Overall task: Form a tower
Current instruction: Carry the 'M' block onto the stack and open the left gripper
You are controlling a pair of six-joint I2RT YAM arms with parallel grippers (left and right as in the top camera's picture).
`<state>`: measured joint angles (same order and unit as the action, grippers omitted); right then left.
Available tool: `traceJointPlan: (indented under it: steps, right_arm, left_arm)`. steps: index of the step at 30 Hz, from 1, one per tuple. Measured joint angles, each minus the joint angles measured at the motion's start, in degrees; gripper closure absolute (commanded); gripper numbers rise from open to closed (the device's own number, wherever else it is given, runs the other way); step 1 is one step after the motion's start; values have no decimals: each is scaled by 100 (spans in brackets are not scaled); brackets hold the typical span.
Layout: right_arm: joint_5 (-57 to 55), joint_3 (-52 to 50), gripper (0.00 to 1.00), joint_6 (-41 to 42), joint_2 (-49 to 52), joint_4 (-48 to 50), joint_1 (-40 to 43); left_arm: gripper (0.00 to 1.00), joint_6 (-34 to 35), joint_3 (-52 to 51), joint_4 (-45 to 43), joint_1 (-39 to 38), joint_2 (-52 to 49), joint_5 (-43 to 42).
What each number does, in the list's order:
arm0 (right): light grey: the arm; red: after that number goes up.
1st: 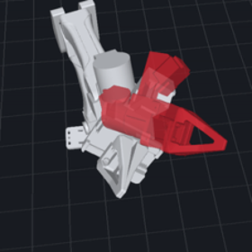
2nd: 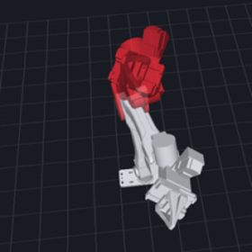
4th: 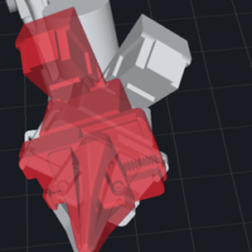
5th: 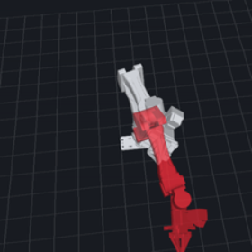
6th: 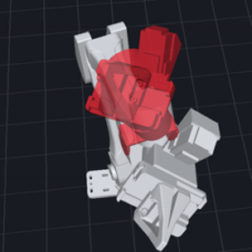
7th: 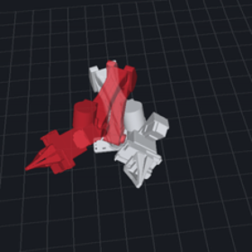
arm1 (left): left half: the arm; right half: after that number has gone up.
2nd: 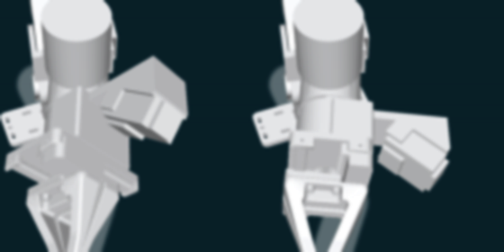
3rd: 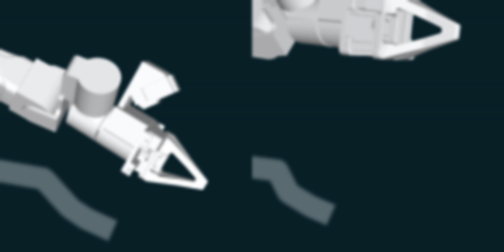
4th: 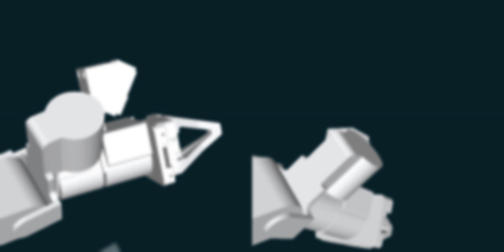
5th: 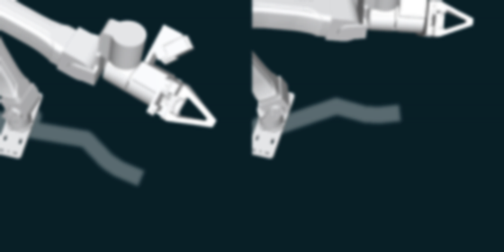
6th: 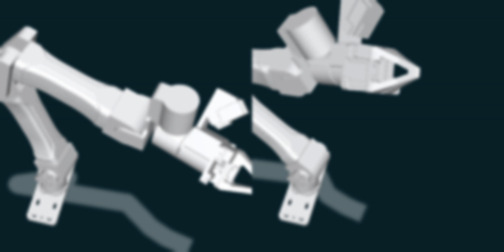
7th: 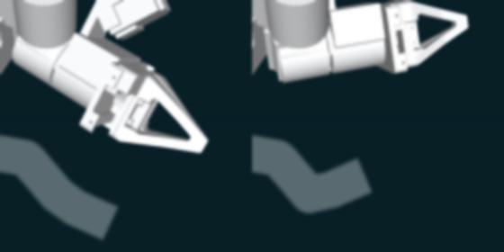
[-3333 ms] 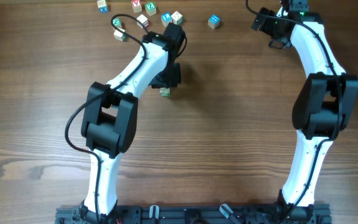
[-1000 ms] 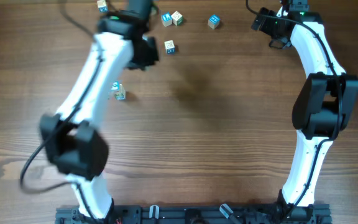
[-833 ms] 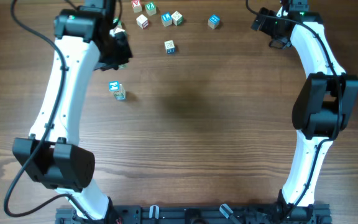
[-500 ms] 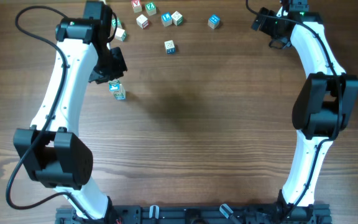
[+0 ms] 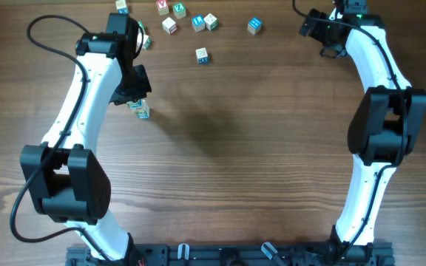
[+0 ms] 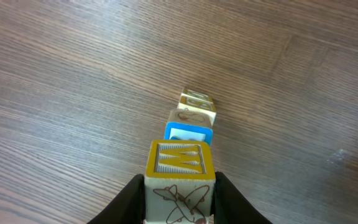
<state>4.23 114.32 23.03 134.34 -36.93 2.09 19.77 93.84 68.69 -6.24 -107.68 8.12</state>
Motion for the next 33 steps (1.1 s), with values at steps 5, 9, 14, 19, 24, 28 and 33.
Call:
traceJointPlan:
  steps: [5, 9, 14, 19, 24, 28, 33]
  right_arm:
    - [0, 0, 0, 0, 0, 0, 0]
    - [0, 0, 0, 0, 0, 0, 0]
    - [0, 0, 0, 0, 0, 0, 0]
    - [0, 0, 0, 0, 0, 2, 0]
    - [0, 0, 0, 0, 0, 0, 0]
    - [0, 0, 0, 0, 0, 0, 0]
    - [0, 0, 0, 0, 0, 0, 0]
  left_arm:
    - [69, -63, -15, -48, 0, 0, 68]
    - [68, -201, -155, -284, 2, 0, 59]
    - [68, -308, -188, -323, 133, -2, -87]
    - [67, -321, -192, -339, 267, -2, -354]
    - [66, -323, -216, -339, 264, -11, -518]
    - [62, -323, -219, -337, 264, -11, -529]
    - [54, -350, -219, -337, 264, -11, -568]
